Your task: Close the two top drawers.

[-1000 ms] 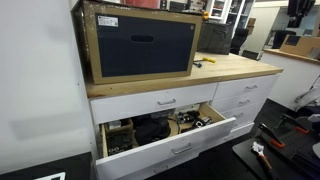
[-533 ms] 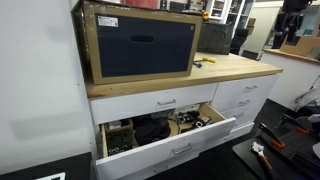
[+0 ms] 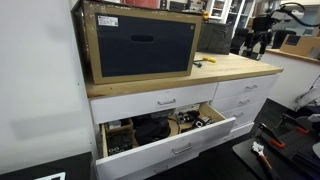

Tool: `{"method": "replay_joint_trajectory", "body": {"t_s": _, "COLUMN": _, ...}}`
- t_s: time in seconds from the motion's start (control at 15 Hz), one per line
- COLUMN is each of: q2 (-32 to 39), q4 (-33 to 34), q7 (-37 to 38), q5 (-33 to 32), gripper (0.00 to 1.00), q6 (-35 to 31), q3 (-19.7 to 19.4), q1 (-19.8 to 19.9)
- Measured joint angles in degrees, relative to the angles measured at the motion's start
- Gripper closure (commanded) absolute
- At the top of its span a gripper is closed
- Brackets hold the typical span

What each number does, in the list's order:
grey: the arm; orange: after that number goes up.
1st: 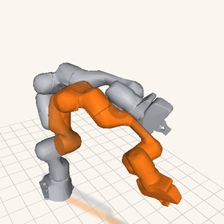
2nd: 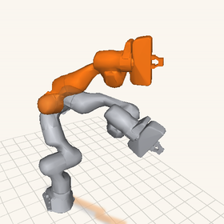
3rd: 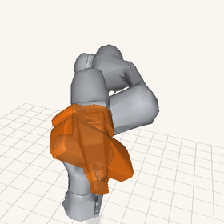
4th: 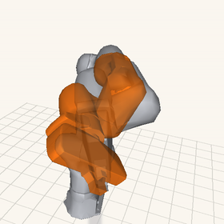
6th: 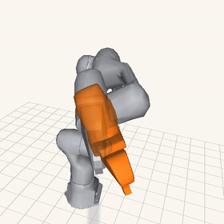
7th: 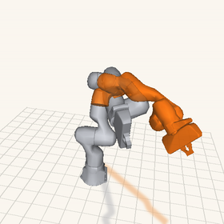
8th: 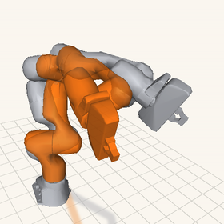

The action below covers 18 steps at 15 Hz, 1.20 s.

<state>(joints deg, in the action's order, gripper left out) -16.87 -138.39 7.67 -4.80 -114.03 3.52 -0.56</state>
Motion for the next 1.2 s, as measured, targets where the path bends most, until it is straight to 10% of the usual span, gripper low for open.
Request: {"method": "replay_joint_trajectory", "body": {"t_s": 1.2, "q2": 26.0, "q4": 8.8, "q7": 8.8, "q5": 0.7, "gripper": 0.00, "q6": -4.1, "q3": 5.3, "q1": -9.9}}
